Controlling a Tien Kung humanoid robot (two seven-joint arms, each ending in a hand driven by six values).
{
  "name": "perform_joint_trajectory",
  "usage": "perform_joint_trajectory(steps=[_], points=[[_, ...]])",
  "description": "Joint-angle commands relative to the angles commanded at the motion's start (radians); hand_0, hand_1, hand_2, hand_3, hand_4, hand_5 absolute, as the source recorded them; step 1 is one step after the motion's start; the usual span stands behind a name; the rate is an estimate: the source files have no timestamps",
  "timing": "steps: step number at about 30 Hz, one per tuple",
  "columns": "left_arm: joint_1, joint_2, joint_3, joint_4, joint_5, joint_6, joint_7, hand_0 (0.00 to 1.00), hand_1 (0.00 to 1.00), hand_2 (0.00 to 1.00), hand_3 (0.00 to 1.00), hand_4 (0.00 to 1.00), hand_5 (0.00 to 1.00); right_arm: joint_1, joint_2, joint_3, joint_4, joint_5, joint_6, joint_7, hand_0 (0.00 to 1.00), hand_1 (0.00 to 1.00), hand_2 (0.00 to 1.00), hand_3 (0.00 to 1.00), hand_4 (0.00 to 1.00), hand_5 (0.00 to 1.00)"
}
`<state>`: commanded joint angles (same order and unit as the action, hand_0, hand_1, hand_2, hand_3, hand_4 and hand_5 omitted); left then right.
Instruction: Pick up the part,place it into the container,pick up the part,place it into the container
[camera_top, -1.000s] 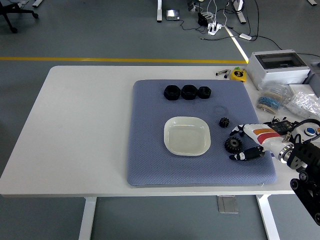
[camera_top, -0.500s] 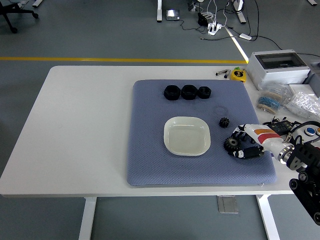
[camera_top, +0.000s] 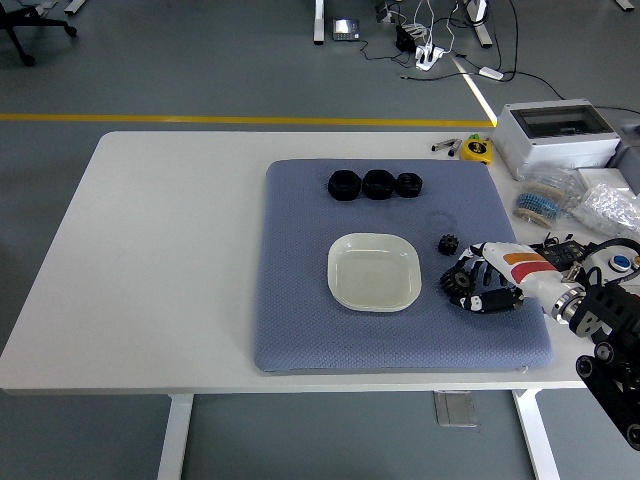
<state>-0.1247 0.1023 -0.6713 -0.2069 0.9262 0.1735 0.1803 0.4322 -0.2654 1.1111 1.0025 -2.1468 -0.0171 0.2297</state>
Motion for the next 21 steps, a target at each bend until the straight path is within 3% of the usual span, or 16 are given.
perform_joint_trajectory(steps=[1, 10, 21], points=[[0.000, 0.000, 0.000, 0.000, 0.000, 0.000, 0.000, 0.710, 0.717, 0.752, 0.667, 0.694, 0.681, 0.000, 0.000, 0.003, 0.008, 0.002, -0.003, 0.001, 0.116, 0.262, 0.405, 0.512, 0.776, 0.428], [-0.001, 0.000, 0.001, 0.000, -0.003, 0.001, -0.001, 0.710, 0.717, 0.752, 0.666, 0.693, 0.681, 0.012, -0.007, -0.007, 0.058, 0.016, -0.013, 0.001, 0.088, 0.230, 0.388, 0.509, 0.765, 0.431], [0.004, 0.002, -0.005, -0.001, 0.007, 0.001, 0.003, 0.710, 0.717, 0.754, 0.667, 0.693, 0.680, 0.104, -0.004, -0.142, 0.139, 0.052, -0.021, -0.003, 0.073, 0.217, 0.374, 0.510, 0.752, 0.431]])
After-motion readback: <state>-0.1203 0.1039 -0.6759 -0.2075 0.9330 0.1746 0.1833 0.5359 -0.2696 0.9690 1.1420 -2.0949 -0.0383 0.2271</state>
